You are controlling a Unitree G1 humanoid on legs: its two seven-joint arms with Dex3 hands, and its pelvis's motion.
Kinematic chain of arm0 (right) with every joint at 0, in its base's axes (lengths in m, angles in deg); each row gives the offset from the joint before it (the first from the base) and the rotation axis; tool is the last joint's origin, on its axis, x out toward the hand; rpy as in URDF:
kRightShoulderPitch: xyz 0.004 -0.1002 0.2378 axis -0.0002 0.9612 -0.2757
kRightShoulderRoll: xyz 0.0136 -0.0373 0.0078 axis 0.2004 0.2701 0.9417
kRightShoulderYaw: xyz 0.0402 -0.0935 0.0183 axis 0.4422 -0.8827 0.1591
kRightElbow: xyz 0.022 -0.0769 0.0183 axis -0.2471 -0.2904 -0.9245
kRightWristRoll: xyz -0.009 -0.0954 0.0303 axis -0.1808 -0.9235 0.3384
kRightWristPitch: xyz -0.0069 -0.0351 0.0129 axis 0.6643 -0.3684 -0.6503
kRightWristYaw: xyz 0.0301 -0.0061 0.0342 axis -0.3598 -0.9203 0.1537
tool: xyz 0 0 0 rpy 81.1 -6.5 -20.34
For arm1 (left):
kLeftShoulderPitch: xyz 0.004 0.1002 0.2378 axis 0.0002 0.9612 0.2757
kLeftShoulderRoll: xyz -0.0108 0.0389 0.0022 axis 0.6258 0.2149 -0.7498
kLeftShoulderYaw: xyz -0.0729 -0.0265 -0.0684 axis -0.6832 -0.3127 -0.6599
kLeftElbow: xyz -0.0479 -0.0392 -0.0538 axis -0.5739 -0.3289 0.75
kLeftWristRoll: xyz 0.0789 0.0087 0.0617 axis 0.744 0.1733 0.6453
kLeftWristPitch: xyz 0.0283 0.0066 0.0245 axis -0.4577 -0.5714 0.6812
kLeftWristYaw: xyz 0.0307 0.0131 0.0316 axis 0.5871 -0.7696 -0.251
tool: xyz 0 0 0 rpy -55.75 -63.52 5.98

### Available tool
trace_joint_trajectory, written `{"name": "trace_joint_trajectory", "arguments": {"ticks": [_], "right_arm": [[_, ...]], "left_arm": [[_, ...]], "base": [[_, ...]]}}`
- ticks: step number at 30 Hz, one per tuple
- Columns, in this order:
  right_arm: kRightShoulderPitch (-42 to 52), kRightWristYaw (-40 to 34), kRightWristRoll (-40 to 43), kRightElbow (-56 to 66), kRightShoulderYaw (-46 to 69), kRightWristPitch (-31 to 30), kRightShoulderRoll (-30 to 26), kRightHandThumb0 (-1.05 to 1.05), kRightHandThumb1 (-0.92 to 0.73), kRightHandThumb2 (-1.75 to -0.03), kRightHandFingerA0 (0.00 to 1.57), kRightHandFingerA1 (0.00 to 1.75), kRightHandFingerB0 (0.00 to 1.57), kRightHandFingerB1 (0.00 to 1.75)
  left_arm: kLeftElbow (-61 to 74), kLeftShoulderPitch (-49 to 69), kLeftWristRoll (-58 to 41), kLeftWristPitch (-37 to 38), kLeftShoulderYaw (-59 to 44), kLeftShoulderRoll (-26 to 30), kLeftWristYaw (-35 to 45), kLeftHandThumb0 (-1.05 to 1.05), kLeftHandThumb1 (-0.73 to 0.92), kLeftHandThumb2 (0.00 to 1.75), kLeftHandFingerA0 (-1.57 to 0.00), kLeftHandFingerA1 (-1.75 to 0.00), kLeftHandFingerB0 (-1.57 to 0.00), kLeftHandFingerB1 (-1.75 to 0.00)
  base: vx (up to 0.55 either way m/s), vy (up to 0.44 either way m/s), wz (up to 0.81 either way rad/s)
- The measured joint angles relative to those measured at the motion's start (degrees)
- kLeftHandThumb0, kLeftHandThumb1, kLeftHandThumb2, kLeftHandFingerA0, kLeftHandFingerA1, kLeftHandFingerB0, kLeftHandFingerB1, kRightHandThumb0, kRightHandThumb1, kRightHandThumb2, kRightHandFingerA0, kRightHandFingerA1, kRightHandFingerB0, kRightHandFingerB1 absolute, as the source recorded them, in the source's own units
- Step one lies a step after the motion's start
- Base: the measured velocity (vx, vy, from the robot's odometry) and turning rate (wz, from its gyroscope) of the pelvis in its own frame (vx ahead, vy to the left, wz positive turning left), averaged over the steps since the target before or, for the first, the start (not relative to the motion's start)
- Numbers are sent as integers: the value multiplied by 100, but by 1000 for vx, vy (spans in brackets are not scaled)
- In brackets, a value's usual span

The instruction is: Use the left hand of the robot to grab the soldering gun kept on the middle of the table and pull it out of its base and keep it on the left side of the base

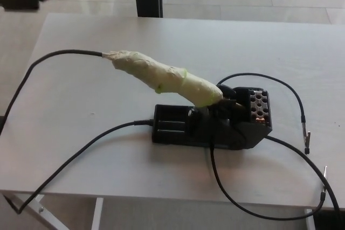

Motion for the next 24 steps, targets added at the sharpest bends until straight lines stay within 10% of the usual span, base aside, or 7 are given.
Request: {"name": "trace_joint_trajectory", "arguments": {"ticks": [5, 7, 13, 15, 16, 21, 24], "right_arm": [[-3, 4, 5, 6, 2, 2, -3, -62, -12, -106, 72, 108, 0, 73], [-3, 2, -1, 15, -26, 4, -3, -91, -21, -117, 47, 158, 0, 152], [4, -14, -10, -5, -79, 4, -3, -85, -23, -116, 47, 159, 0, 152], [15, -13, -8, -7, -80, 4, -3, -65, -14, -106, 79, 113, 3, 76], [15, -11, -7, -5, -81, 5, -3, -85, -22, -116, 48, 160, 0, 152], [19, 0, 15, -7, -26, 10, -3, -89, -31, -119, 77, 124, 22, 97], [23, 0, 14, -8, -9, 10, -3, -88, -19, -117, 49, 160, 0, 153]], "left_arm": [[80, 65, 167, -27, 615, -410, 189, -61, 58, 58, -42, -54, -29, -41], [85, 89, 205, -27, 711, -532, 207, -59, 60, 57, -41, -52, -29, -38], [383, 291, 386, -84, 957, -755, 262, -58, 62, 58, -37, -54, -29, -39], [462, 347, 441, -106, 994, -772, 272, -59, 64, 59, -39, -53, -30, -38], [464, 369, 462, -108, 1012, -785, 279, -59, 64, 59, -40, -53, -30, -39], [463, 394, 569, -107, 1035, -832, 307, -61, 65, 59, -40, -55, -30, -39], [461, 396, 603, -114, 1003, -928, 318, -62, 64, 59, -40, -56, -25, -39]], "base": [[0, 0, 0], [0, 0, 0], [0, 0, 0], [0, 0, 0], [0, 0, 0], [0, 0, 0], [0, 0, 0]]}}
